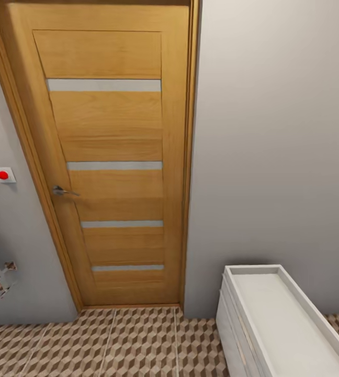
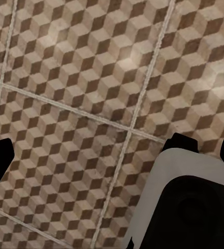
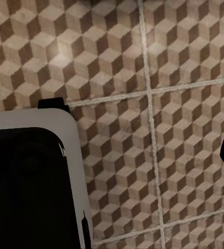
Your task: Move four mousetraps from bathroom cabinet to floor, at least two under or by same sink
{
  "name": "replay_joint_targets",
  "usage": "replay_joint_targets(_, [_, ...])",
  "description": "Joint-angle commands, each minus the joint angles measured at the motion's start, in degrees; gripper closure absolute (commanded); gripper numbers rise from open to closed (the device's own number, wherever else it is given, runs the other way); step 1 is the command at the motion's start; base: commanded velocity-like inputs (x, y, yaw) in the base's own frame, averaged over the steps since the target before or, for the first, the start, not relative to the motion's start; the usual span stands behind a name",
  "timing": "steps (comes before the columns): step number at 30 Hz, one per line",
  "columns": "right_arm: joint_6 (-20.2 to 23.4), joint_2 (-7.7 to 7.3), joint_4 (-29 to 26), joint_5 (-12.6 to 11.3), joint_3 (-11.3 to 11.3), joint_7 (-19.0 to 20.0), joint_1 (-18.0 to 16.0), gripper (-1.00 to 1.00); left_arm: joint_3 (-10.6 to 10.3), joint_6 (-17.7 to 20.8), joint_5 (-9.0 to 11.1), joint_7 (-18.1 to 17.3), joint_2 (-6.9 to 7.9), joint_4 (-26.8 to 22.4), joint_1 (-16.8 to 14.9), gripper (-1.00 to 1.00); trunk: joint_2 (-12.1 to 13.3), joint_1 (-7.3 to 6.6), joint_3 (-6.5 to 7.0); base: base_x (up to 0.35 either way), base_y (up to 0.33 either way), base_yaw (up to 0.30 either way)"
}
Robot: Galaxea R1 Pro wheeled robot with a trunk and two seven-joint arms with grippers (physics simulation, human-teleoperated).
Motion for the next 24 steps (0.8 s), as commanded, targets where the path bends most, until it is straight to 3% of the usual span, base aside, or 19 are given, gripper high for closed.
replay_joint_targets(1, [-0.42, -0.01, 0.19, -0.12, -0.34, 0.03, -0.08, -1.0, 0.38, -0.24, 0.11, 0.0, -0.01, 0.06, -0.05, -1.0, -0.04, 0.0, -0.07, 0.0, 0.0, 0.095])
replay_joint_targets(11, [-0.43, -0.01, 0.19, -0.1, -0.34, 0.05, -0.08, -1.0, 0.38, -0.21, 0.14, 0.0, -0.01, 0.06, -0.05, -1.0, -0.04, 0.0, -0.07, 0.0, 0.0, 0.064])
replay_joint_targets(24, [-0.43, -0.01, 0.19, -0.1, -0.35, 0.05, -0.08, -1.0, 0.38, -0.26, 0.15, 0.07, -0.01, 0.06, -0.06, -1.0, -0.04, 0.0, -0.07, 0.0, 0.0, 0.228])
